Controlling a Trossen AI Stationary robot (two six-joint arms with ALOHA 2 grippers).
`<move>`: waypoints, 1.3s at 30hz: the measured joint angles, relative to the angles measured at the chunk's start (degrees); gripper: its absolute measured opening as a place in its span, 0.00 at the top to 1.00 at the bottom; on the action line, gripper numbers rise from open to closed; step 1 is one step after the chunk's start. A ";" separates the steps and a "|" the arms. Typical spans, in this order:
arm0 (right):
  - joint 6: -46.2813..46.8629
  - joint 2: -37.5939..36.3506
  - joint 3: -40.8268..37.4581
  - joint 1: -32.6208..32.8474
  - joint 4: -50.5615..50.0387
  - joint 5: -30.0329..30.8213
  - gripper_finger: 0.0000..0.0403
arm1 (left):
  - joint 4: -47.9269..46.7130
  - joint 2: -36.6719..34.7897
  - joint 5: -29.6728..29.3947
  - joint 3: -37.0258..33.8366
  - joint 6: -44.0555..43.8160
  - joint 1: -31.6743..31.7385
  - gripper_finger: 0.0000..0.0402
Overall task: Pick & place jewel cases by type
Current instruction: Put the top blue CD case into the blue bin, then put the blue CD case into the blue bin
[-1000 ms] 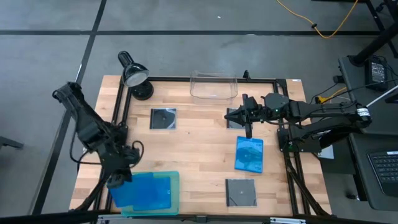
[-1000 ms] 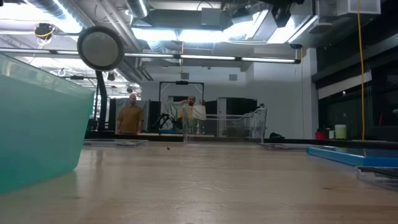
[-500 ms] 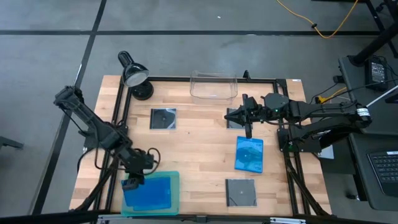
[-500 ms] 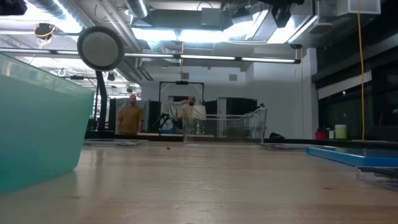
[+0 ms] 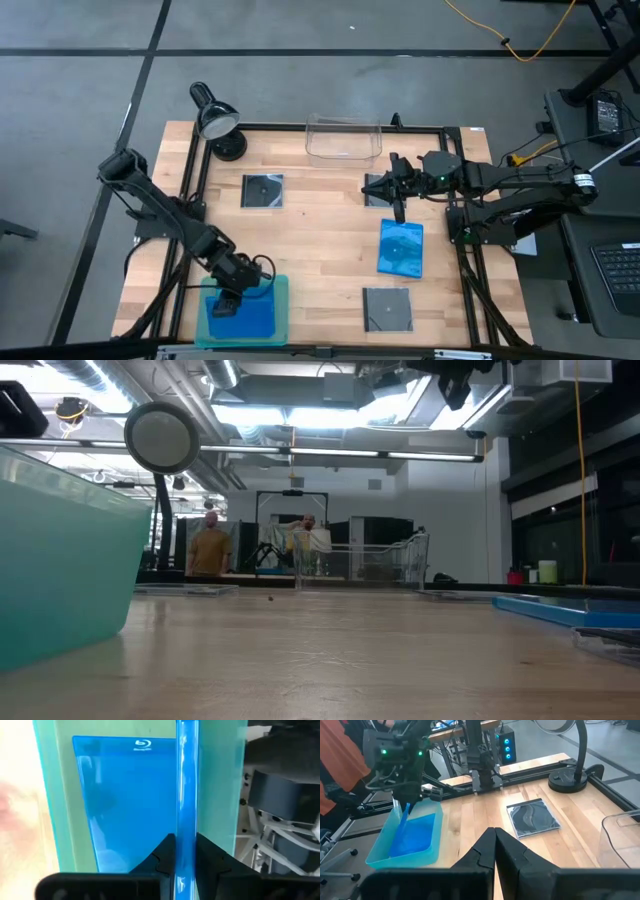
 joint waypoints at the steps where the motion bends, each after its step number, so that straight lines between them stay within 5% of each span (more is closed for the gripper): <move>1: 0.00 0.00 0.00 0.00 0.00 0.00 0.97 | 0.09 0.48 -0.54 0.02 0.00 -0.02 0.92; 13: 0.10 0.00 0.00 0.00 0.00 -0.04 0.97 | -0.13 1.30 -2.80 0.06 -1.55 -0.11 0.84; 29: 0.37 0.00 0.00 0.00 0.03 -0.06 0.97 | -1.41 -4.65 -2.44 0.05 -6.57 0.02 0.59; 39: -1.12 0.00 0.00 0.02 -0.71 -0.07 0.97 | -11.46 -11.47 -6.19 0.04 -11.08 0.02 0.59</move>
